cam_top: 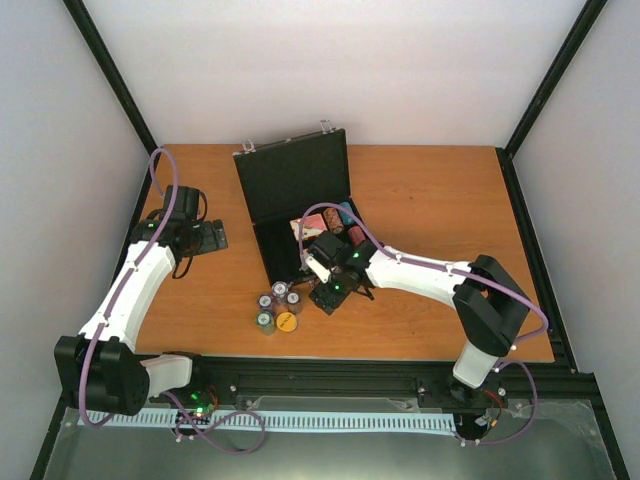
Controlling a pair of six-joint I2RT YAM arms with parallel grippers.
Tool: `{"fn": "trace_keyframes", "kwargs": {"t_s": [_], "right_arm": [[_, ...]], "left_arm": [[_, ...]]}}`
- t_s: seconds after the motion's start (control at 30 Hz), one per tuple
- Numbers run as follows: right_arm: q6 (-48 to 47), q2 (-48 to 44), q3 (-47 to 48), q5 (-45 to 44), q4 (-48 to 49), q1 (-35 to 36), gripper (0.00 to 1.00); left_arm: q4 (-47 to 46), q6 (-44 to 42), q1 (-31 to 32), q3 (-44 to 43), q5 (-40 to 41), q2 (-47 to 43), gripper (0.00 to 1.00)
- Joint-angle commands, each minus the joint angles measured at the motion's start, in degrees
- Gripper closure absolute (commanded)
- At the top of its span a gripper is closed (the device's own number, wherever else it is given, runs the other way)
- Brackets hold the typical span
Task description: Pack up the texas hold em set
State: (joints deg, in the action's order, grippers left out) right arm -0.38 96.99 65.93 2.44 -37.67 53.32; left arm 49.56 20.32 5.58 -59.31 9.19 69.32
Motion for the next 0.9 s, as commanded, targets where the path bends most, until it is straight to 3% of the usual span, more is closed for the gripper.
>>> {"fn": "trace_keyframes", "kwargs": {"t_s": [0.0, 0.23, 0.33, 0.5, 0.57, 0.73, 0.87], "right_arm": [[1.27, 1.5, 0.13, 1.13, -1.08, 0.88, 0.16], [1.18, 5.14, 1.15, -1.64, -0.7, 0.91, 0.17], [1.17, 6.2, 1.9, -2.64, -1.01, 0.91, 0.26], [1.43, 5.29, 3.78, -3.48, -2.73, 0.91, 0.71], [1.42, 4.46, 5.05, -4.14, -4.06, 0.89, 0.8], [1.09, -0.3, 9.26, -4.19, -7.1, -0.05, 0.85], [3.21, -5.0, 8.39, -7.53, -2.92, -4.13, 0.84]], "left_arm": [[-0.03, -0.48, 0.04, -1.02, -0.56, -0.72, 0.0], [0.09, -0.34, 0.04, -0.95, -0.45, -1.1, 0.0], [0.4, -0.51, 0.05, -0.86, -0.01, -1.18, 0.0], [0.46, -0.45, 0.04, -0.69, 0.39, -1.47, 0.0], [0.47, -0.47, 0.05, -0.75, 0.37, -1.51, 0.0], [0.54, -0.87, 0.06, -0.68, 0.39, -1.48, 0.0], [0.38, -0.86, 0.06, -0.21, -0.01, -1.68, 0.0]]}}
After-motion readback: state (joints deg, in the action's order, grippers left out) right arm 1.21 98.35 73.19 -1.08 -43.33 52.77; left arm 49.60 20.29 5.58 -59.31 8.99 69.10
